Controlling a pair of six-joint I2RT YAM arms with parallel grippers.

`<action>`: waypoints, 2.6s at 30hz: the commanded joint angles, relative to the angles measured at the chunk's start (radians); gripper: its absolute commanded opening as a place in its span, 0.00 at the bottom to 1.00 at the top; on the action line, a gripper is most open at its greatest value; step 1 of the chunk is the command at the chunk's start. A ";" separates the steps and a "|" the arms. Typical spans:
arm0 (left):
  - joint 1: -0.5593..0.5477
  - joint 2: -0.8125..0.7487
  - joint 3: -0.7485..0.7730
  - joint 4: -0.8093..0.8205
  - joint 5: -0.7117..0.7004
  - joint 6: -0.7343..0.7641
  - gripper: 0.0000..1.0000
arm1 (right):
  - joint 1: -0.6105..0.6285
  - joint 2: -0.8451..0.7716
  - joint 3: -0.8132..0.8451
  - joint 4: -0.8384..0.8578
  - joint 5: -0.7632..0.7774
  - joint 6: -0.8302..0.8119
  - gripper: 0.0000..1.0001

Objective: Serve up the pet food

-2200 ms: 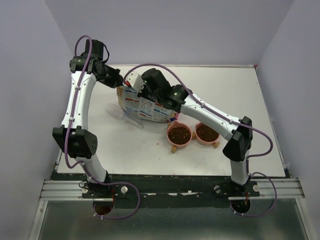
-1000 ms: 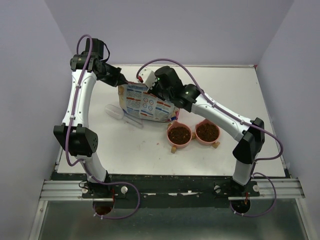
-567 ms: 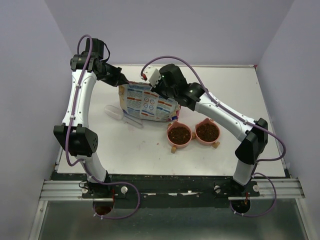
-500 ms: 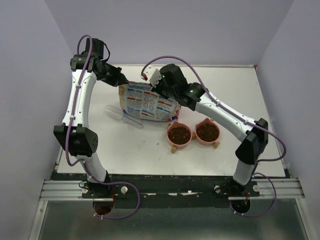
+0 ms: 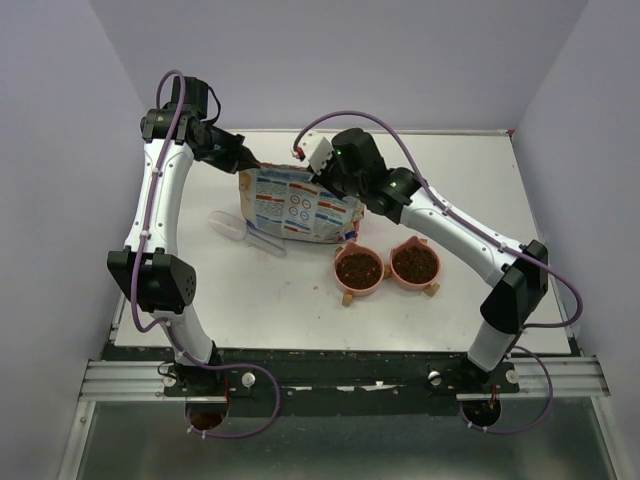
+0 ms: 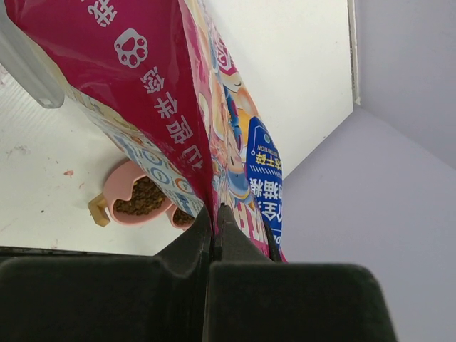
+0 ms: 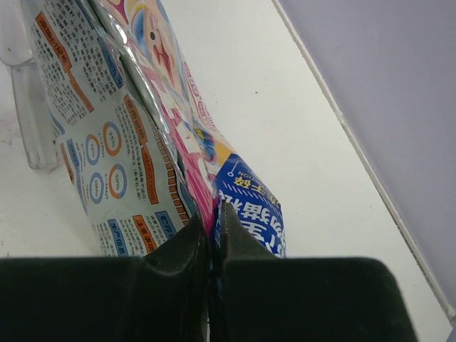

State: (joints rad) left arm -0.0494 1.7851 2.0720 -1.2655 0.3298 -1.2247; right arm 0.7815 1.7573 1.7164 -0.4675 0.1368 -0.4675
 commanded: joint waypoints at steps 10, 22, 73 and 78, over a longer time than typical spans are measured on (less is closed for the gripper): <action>0.095 -0.027 0.049 0.017 -0.166 0.021 0.00 | -0.160 -0.114 -0.101 -0.172 0.296 -0.019 0.18; 0.098 -0.033 0.037 0.025 -0.164 0.021 0.00 | -0.186 -0.163 -0.149 -0.163 0.311 -0.026 0.17; 0.077 -0.090 -0.058 0.104 -0.052 0.024 0.46 | -0.234 -0.256 -0.167 -0.191 0.140 0.007 0.39; 0.024 -0.102 -0.082 0.103 -0.031 0.011 0.57 | -0.189 -0.236 -0.143 -0.178 0.119 0.030 0.54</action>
State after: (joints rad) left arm 0.0265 1.7233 2.0075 -1.1786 0.3149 -1.2179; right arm 0.5594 1.5093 1.5291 -0.6170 0.2497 -0.4561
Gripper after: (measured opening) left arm 0.539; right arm 0.506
